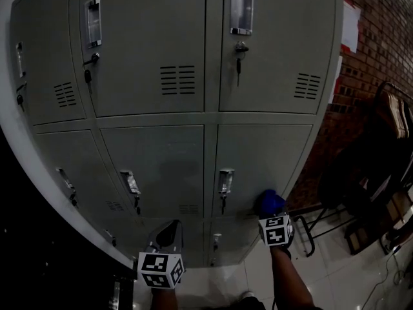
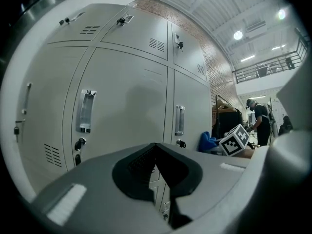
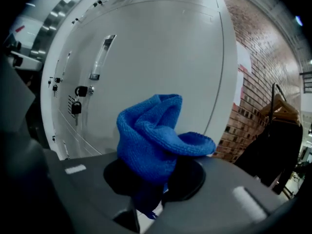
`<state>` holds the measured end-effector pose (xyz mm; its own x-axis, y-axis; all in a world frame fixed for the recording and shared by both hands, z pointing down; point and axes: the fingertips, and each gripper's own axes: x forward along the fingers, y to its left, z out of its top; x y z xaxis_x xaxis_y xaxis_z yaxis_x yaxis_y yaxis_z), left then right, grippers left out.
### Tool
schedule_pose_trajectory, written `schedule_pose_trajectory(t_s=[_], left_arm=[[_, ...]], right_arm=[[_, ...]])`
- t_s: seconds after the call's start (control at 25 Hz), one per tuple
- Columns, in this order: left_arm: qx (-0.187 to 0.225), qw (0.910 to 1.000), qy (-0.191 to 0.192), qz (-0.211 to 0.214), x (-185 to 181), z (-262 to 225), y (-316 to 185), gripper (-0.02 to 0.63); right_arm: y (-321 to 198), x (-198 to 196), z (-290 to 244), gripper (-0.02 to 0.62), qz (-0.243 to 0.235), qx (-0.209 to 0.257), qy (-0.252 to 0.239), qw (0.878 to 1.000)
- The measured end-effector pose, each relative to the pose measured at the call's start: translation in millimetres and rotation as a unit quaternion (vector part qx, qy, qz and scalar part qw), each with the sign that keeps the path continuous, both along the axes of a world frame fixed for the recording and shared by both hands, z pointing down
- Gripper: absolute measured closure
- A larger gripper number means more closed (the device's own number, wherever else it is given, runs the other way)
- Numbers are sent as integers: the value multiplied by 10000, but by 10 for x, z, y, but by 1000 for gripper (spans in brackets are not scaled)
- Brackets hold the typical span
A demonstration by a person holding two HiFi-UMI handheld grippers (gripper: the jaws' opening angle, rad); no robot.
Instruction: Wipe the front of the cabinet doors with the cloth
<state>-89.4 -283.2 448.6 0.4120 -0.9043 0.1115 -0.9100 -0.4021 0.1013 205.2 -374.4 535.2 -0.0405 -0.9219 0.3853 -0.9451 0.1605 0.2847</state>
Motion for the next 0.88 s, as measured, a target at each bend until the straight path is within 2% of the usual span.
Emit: schedule_pose_trajectory(t_s=[0.24,0.56,0.88], left_arm=[[67,9999,28,99,58,-31,13,595],[96,9999,54,-79,-137,-58,62,595],[80,9998,41,-197,-287,-51,108,595]], right_arm=[[-9,-569,-78,508,-577,95,-23,9983],[-4,-1321,-165,509,-1301,205,-215,9911],[-6,-1462,-161,509,-1451,206,-98,9892]])
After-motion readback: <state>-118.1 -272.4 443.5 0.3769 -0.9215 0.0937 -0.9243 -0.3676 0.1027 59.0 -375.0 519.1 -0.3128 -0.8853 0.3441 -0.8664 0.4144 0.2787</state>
